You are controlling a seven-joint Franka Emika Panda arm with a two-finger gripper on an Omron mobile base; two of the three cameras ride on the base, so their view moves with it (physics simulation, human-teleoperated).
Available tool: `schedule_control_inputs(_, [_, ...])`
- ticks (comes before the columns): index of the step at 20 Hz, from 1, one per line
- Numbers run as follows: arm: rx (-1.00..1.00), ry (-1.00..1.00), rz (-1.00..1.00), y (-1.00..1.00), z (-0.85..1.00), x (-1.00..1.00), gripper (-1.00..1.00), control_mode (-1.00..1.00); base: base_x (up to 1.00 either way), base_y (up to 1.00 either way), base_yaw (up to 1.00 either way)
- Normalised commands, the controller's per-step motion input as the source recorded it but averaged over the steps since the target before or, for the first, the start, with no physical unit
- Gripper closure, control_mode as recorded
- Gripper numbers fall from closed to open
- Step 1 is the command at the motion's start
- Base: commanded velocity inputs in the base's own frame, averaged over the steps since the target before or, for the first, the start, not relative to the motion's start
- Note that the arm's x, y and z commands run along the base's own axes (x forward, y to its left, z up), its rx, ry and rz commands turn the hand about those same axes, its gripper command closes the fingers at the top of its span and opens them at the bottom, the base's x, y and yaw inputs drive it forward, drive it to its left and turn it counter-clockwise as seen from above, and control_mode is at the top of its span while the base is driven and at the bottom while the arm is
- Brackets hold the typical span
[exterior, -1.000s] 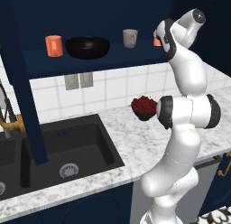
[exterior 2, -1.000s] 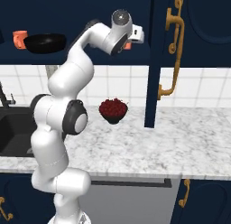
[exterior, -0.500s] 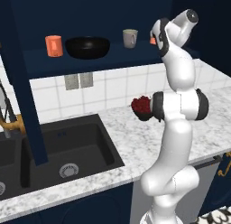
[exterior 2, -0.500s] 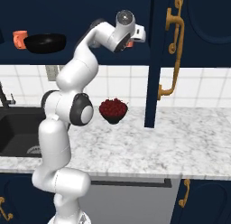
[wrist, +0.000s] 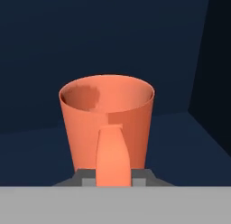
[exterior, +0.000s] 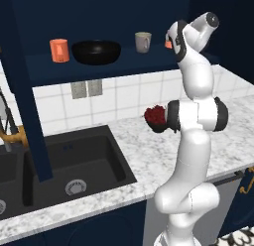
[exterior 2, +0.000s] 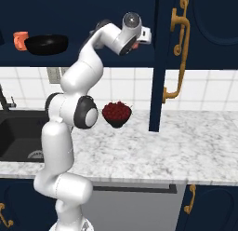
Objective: Gather all objects into one cabinet and sort the glasses and bowls to opposite sides.
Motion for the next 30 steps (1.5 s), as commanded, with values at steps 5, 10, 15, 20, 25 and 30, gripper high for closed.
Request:
schedule_control_inputs(5, [0.03, -0.22, 0.0, 0.0, -0.07, 0.15, -1.0, -1.0, 0.0, 0.0, 0.0])
schedule_control_inputs(10, [0.08, -0.3, 0.0, 0.01, 0.01, 0.13, -1.0, -1.0, 0.0, 0.0, 0.0])
schedule_control_inputs(15, [0.04, -0.05, 0.0, 0.0, 0.18, -0.05, -1.0, -1.0, 0.0, 0.0, 0.0])
schedule_control_inputs(20, [0.0, 0.33, 0.06, 0.0, 0.77, -0.64, -1.0, -1.0, 0.0, 0.0, 0.0])
schedule_control_inputs(25, [-0.02, 0.27, 0.08, 0.05, 0.26, -0.93, -1.0, -1.0, 0.0, 0.0, 0.0])
schedule_control_inputs(30, [-0.01, 0.1, 0.08, 0.19, 0.02, -1.0, -1.0, -1.0, 0.0, 0.0, 0.0])
